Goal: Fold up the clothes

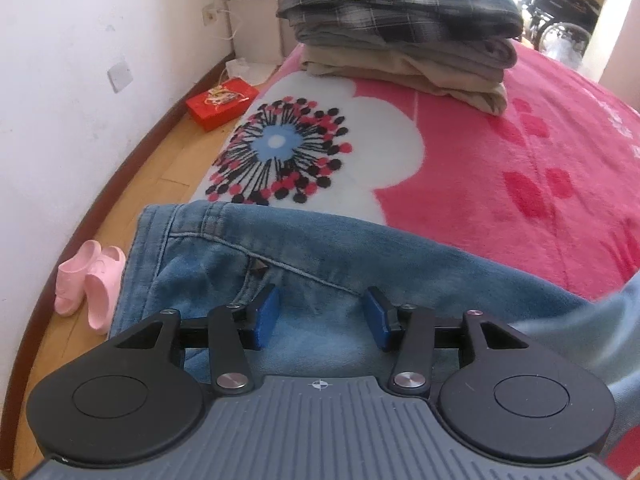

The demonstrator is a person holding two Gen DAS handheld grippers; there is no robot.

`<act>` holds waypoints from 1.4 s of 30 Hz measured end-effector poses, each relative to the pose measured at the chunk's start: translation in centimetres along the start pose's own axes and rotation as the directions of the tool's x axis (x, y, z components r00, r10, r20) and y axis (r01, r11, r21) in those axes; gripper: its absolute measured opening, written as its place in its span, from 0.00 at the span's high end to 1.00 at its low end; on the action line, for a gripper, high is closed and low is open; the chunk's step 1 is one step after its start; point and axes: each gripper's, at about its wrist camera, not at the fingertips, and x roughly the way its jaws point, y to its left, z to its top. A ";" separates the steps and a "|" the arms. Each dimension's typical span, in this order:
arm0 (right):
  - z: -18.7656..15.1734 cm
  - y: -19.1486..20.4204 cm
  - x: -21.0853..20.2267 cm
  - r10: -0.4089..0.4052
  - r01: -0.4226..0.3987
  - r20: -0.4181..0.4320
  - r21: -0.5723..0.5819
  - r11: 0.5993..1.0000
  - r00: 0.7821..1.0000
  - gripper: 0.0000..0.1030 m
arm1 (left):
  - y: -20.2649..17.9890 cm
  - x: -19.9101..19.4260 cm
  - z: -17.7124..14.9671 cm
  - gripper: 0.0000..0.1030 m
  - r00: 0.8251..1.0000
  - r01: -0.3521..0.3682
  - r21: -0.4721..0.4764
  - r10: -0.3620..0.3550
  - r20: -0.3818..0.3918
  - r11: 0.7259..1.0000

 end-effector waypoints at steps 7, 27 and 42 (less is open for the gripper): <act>-1.8 -7.5 -2.8 -0.245 0.259 -0.157 0.076 0.963 0.957 0.86 | -0.3 0.0 -0.4 0.54 0.999 -0.024 0.002 0.024 0.023 1.000; -11.7 17.5 0.6 0.107 -0.421 -0.518 -0.539 0.729 0.848 0.55 | 4.1 -3.1 -0.2 0.54 0.988 0.129 -0.110 -0.118 0.100 0.986; -31.2 29.3 15.8 -0.057 -0.719 -0.855 -0.468 0.514 0.516 0.56 | 2.0 -6.0 -5.7 0.54 0.981 0.130 0.278 -0.165 0.106 0.952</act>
